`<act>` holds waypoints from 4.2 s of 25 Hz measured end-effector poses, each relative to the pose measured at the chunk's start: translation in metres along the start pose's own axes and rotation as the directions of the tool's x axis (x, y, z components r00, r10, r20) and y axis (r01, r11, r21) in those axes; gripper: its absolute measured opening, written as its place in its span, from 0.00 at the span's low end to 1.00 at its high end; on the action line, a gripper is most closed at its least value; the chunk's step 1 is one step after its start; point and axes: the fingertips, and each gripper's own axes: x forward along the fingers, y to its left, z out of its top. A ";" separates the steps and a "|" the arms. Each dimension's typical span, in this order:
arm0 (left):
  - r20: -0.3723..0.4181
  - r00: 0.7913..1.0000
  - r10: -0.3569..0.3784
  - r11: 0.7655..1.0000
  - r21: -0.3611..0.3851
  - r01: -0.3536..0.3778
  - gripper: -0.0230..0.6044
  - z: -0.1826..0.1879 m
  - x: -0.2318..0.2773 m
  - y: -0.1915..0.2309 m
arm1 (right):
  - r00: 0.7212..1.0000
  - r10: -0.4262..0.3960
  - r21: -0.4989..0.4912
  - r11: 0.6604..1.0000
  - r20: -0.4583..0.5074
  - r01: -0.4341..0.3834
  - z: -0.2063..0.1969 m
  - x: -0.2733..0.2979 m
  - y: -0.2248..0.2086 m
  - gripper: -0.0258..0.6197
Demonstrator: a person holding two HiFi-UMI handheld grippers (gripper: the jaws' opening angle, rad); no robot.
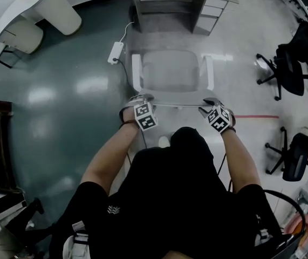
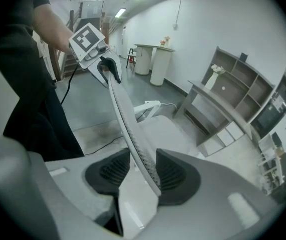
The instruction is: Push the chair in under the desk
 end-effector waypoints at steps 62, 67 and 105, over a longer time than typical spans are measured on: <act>-0.079 0.997 -0.010 0.995 -0.096 0.003 0.31 0.011 0.101 0.342 | 0.994 0.069 -0.013 0.998 0.082 -0.068 0.140 0.126 -0.290 0.29; -0.082 0.996 -0.017 0.996 -0.091 0.010 0.31 0.011 0.102 0.354 | 0.993 0.077 -0.020 0.997 0.086 -0.075 0.145 0.130 -0.302 0.29; -0.008 0.995 -0.102 0.966 -0.240 0.097 0.33 0.040 0.117 0.444 | 0.957 0.227 0.074 0.967 0.180 -0.243 0.184 0.150 -0.397 0.30</act>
